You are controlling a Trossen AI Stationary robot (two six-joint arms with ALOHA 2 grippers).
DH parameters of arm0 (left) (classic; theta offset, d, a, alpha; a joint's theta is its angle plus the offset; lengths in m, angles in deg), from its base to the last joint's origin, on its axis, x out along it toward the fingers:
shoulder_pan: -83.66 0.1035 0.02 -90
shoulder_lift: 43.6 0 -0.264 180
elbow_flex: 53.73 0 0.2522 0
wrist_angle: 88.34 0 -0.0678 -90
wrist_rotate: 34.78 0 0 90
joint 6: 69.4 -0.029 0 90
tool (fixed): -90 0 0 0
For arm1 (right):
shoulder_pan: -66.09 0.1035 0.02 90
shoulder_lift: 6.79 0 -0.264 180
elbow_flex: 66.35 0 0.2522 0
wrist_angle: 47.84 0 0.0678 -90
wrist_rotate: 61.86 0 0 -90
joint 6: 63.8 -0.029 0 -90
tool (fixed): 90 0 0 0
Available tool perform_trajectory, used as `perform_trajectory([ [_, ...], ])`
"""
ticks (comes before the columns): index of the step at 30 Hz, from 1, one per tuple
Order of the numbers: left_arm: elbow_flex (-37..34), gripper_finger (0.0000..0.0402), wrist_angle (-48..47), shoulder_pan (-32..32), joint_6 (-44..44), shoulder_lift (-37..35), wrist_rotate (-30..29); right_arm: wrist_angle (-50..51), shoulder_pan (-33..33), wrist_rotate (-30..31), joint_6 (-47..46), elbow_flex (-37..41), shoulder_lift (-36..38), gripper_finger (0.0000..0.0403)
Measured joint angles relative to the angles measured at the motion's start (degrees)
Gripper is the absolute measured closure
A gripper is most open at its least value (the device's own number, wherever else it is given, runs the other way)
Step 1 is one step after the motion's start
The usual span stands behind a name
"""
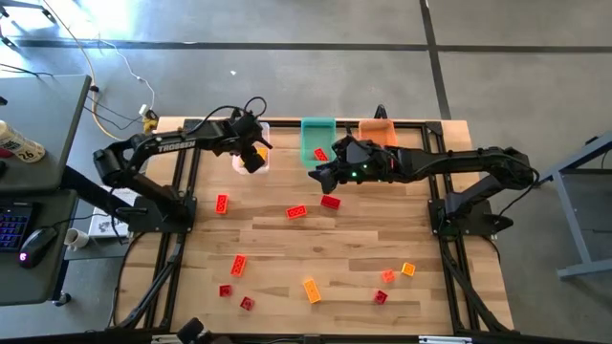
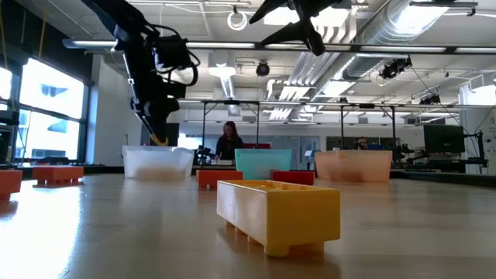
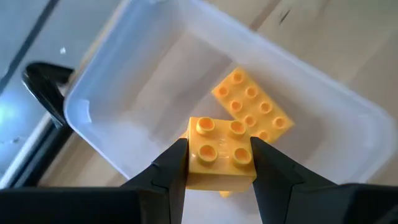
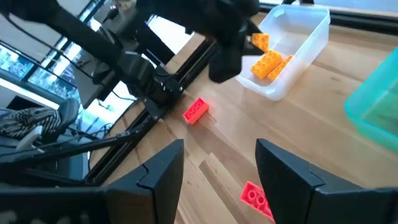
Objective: Sort & place blocks by color
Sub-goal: Put the yellow game piece into the transparent bin, then put the orange game piece into the blue bin
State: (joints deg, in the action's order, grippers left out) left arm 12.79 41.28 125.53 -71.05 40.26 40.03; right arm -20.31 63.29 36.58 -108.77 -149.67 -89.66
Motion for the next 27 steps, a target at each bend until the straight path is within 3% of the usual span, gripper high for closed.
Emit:
perform_trajectory([
  [5, 0.0, 0.0283, 0.2, 0.9, 0.0, 2.8, 3.7, 1.2, 0.7, 0.0, 0.0, 0.0, 0.0, 0.0217],
  [11, 0.0, 0.0279, 0.2, 0.9, 0.1, 4.8, 3.3, 1.3, 1.0, 0.1, -0.1, 0.0, 0.0, 0.0217],
  [22, 0.0, 0.0226, -1.1, 0.9, 4.5, 4.9, 5.6, 0.9, 1.9, -1.0, 2.2, 0.0, 0.0, 0.0217],
  [27, 1.2, 0.0205, -3.2, 0.9, 4.5, 4.9, 5.4, -3.4, 4.0, 0.1, 7.4, 0.0, 0.0, 0.0217],
])
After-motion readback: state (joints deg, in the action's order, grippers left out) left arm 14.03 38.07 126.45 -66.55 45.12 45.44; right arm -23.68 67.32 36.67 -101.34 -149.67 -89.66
